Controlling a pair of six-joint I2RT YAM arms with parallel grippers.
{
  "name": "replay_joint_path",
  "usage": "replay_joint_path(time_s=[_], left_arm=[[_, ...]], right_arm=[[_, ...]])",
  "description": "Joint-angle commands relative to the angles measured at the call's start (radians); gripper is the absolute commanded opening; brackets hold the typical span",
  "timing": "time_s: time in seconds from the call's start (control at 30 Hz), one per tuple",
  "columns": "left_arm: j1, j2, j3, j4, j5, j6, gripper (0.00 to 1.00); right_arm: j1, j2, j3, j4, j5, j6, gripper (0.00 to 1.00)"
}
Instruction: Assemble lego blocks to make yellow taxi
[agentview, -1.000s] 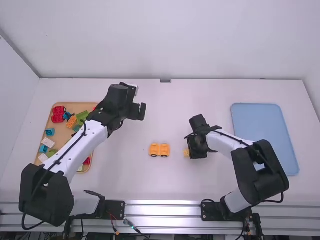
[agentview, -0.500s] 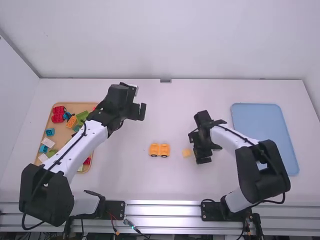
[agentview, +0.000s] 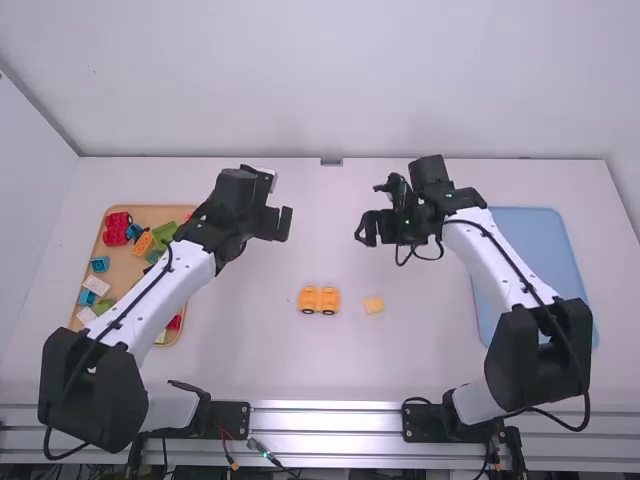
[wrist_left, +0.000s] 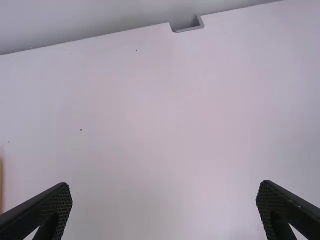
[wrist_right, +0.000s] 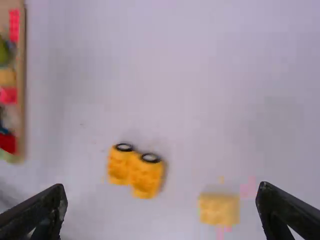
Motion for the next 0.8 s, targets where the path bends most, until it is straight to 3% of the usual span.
replay_joint_path(time_s=[0.0,0.2,0.27,0.33,0.43,0.5,0.53,0.63,0.77], left_arm=[[-0.006,0.005,-0.010,-0.008,-0.007,0.072,0.99],[-0.006,0.005,-0.010,-0.050,-0.003,0.112,0.99],[-0.006,0.005,-0.010,-0.058,0.018,0.202,0.99],[-0.006,0.005,-0.010,-0.099,0.177,0.462,0.99],[-0.003,0.005,-0.027,-0.129,0.354,0.692,0.99],[0.005,0.005,-0.039,-0.130,0.406,0.757,0.99],[0.015,0.005,-0.073,-0.122,0.516,0.895,0.99],[0.026,0.005,-0.143,-0.085,0.681,1.084,0.99],[0.026,0.005,-0.244,0.006,0.833,1.186,0.99]], right_arm=[[-0.003,-0.012,0.016,0.002,0.126,-0.368,0.99],[0.004,-0.012,0.017,0.066,0.192,-0.470,0.99],[0.008,-0.012,0.016,0.101,0.168,-0.586,0.99],[0.018,-0.012,0.016,0.062,0.026,-0.862,0.99],[0.015,-0.012,0.016,-0.019,-0.138,-1.072,0.99],[0.006,-0.012,0.016,-0.046,-0.195,-1.130,0.99],[-0.019,-0.012,0.016,-0.100,-0.314,-1.244,0.99],[-0.072,-0.012,0.010,-0.201,-0.464,-1.432,0.99],[-0.137,-0.012,-0.033,-0.223,-0.553,-1.522,0.99]])
